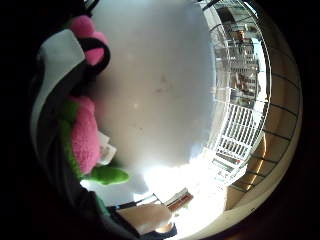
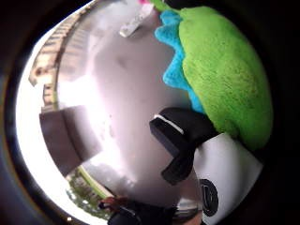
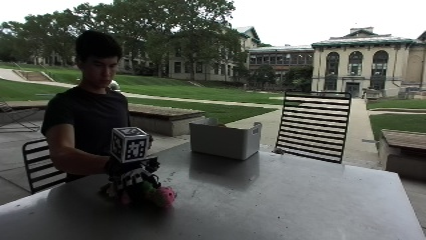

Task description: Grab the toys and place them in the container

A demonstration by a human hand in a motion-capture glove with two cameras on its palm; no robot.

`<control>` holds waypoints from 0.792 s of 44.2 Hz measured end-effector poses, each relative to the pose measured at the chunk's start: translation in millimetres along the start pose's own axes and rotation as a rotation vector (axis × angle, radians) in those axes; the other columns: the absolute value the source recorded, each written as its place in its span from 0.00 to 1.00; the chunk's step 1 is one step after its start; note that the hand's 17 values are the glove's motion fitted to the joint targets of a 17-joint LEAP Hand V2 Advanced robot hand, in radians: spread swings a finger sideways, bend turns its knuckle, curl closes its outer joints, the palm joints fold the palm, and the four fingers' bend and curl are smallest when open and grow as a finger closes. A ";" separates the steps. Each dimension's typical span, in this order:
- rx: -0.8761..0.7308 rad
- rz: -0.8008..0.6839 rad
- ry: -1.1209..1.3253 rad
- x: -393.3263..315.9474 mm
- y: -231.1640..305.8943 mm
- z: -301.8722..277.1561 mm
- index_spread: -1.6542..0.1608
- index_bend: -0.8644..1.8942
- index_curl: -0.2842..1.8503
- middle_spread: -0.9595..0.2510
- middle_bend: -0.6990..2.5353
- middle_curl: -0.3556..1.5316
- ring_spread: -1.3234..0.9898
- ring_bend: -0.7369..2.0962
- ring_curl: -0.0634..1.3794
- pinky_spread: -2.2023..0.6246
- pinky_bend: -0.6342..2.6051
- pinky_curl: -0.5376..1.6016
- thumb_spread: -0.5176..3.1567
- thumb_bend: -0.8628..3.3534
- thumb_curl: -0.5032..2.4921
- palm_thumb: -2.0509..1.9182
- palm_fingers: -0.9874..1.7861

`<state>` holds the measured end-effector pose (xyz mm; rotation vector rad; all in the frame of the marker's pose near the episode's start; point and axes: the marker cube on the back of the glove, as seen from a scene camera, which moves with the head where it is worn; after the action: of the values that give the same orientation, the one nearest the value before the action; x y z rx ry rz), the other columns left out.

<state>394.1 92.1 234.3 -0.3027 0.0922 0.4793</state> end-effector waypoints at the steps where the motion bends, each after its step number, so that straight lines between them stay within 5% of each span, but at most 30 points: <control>1: 0.001 -0.002 -0.006 -0.5 0.7 -0.6 0.73 0.36 0.15 0.58 0.43 0.49 0.43 0.78 0.33 0.61 0.60 0.38 0.51 0.29 0.29 0.68 0.68; 16: 0.062 0.003 -0.124 -21.5 5.8 -19.1 0.78 0.50 0.22 0.58 0.52 0.53 0.45 0.75 0.35 0.60 0.44 0.35 0.51 0.34 0.34 0.76 0.85; 22: 0.094 -0.046 -0.170 -45.2 16.6 -64.5 0.80 0.53 0.24 0.60 0.54 0.53 0.45 0.74 0.35 0.60 0.43 0.36 0.51 0.35 0.36 0.77 0.82; 26: 0.163 -0.092 -0.181 -68.4 26.4 -107.2 0.78 0.49 0.23 0.56 0.50 0.52 0.43 0.73 0.35 0.61 0.48 0.39 0.44 0.29 0.36 0.71 0.73; 35: 0.351 -0.227 -0.158 -137.5 41.3 -224.0 0.75 0.41 0.22 0.51 0.46 0.51 0.41 0.72 0.35 0.62 0.52 0.42 0.38 0.26 0.38 0.69 0.69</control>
<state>249.6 -2.5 32.0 0.0700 -0.0134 0.2533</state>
